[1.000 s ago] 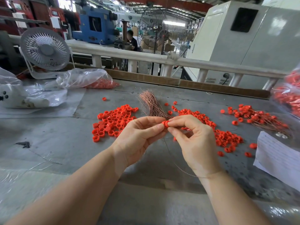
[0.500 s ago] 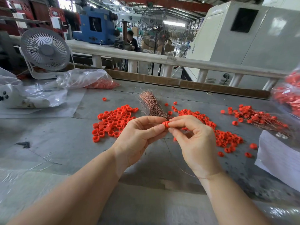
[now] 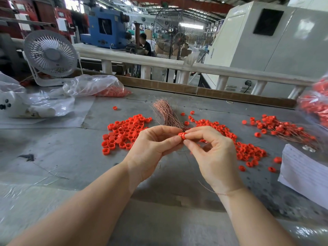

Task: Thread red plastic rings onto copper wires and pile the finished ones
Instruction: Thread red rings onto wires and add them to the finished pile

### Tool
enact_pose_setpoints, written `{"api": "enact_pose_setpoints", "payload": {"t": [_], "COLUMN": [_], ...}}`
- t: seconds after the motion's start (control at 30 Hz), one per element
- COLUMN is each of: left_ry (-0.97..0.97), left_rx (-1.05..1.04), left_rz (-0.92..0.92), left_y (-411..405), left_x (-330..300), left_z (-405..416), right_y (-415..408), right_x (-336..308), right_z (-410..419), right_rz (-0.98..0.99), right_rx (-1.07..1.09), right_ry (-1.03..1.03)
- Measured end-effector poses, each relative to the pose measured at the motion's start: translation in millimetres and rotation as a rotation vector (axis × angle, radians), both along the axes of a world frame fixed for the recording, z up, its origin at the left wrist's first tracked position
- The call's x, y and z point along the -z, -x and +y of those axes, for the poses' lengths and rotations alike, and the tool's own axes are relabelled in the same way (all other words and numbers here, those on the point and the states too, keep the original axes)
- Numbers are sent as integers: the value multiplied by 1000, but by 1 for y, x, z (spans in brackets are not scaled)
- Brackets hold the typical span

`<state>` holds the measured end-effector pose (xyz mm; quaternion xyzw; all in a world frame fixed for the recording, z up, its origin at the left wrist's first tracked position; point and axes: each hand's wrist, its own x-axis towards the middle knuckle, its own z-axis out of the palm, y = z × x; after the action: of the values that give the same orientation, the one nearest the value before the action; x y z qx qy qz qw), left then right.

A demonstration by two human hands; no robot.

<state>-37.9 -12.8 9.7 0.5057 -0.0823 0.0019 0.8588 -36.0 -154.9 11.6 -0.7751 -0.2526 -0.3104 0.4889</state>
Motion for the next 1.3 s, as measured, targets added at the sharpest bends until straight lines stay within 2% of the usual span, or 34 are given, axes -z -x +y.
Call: {"api": "enact_pose_setpoints", "payload": {"t": [0.47, 1.1, 1.2, 1.3], "left_ry": [1, 112, 104, 96], "left_rx": [2, 57, 41, -6], "left_rz": [-9, 90, 107, 140], "left_y": [0, -1, -2, -5], "left_x": [0, -1, 0, 3], "left_z": [-1, 1, 1, 2], "right_y": [1, 1, 0, -4], "right_x": [0, -2, -1, 2], "right_z": [-1, 0, -1, -8], "right_rz": [27, 145, 131, 189], "right_rx": [-5, 2, 100, 360], "right_ry": [-11, -122, -67, 83]}}
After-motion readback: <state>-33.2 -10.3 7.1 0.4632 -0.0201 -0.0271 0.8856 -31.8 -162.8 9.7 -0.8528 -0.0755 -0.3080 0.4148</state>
